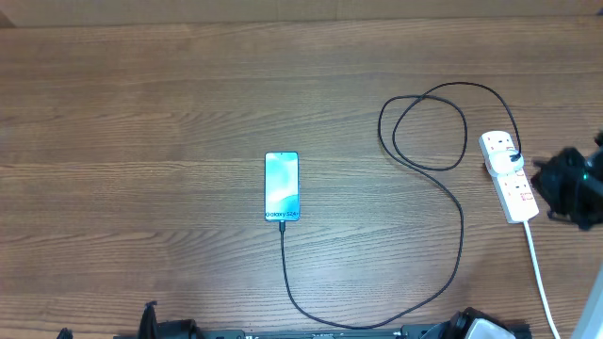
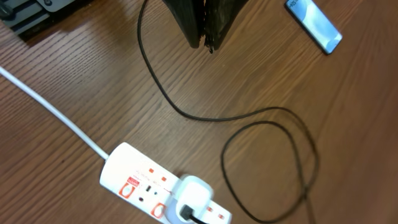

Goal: Plug charger to phone and switch on socket

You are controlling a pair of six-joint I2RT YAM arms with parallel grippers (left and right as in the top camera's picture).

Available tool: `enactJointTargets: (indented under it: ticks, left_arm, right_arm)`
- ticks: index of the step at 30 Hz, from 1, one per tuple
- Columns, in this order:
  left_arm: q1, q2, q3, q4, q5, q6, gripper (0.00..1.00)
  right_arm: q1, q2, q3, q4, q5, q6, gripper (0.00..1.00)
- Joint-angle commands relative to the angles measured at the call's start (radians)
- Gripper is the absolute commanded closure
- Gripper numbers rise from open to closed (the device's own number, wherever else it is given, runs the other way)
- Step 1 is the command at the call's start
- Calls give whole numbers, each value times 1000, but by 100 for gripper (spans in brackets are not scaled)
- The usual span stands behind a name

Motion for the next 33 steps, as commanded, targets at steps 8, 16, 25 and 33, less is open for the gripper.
enactJointTargets:
  ticks: [8, 16, 25, 33]
  left_arm:
    - [87, -125, -1, 2, -13, 19, 0]
    - [120, -207, -1, -5, -13, 19, 0]
    - [121, -211, 3, -13, -13, 19, 0]
    - [121, -211, 3, -64, -13, 19, 0]
  right_arm:
    - [42, -395, 3, -42, -31, -35, 96]
    - [220, -473, 3, -150, 25, -64, 96]
    - [348, -473, 3, -186, 73, -64, 96]
    - [350, -509, 2, -186, 100, -59, 96]
